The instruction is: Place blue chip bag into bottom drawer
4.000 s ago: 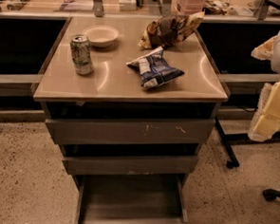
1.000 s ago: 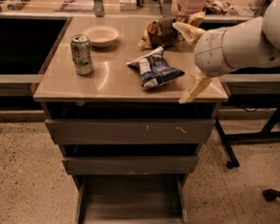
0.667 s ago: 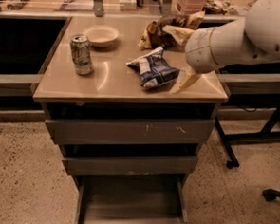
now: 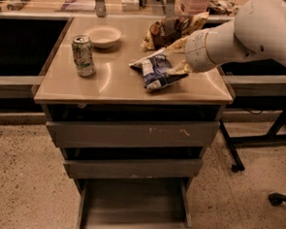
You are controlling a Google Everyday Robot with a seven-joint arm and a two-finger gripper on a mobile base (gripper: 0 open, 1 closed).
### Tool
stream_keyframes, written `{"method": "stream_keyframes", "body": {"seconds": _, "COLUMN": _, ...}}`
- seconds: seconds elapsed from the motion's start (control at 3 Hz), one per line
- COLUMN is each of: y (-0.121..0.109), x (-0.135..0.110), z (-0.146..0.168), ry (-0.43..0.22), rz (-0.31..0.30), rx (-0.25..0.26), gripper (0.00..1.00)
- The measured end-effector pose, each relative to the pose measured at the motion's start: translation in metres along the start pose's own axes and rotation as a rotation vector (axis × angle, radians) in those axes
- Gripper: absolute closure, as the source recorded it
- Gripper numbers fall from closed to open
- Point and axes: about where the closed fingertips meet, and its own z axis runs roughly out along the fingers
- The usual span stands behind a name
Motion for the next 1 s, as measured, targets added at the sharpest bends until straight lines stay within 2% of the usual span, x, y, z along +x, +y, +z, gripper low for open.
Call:
{"method": "stream_keyframes", "body": {"seconds": 0.33, "y": 0.007, "x": 0.014, "z": 0.012, "ry": 0.031, "rz": -0.006, "rx": -0.038, "gripper": 0.51}}
{"method": "stream_keyframes", "body": {"seconds": 0.67, "y": 0.015, "x": 0.022, "z": 0.017, "ry": 0.049, "rz": -0.011, "rx": -0.07, "gripper": 0.33}}
{"method": "stream_keyframes", "body": {"seconds": 1.0, "y": 0.019, "x": 0.023, "z": 0.016, "ry": 0.051, "rz": -0.015, "rx": -0.086, "gripper": 0.2}}
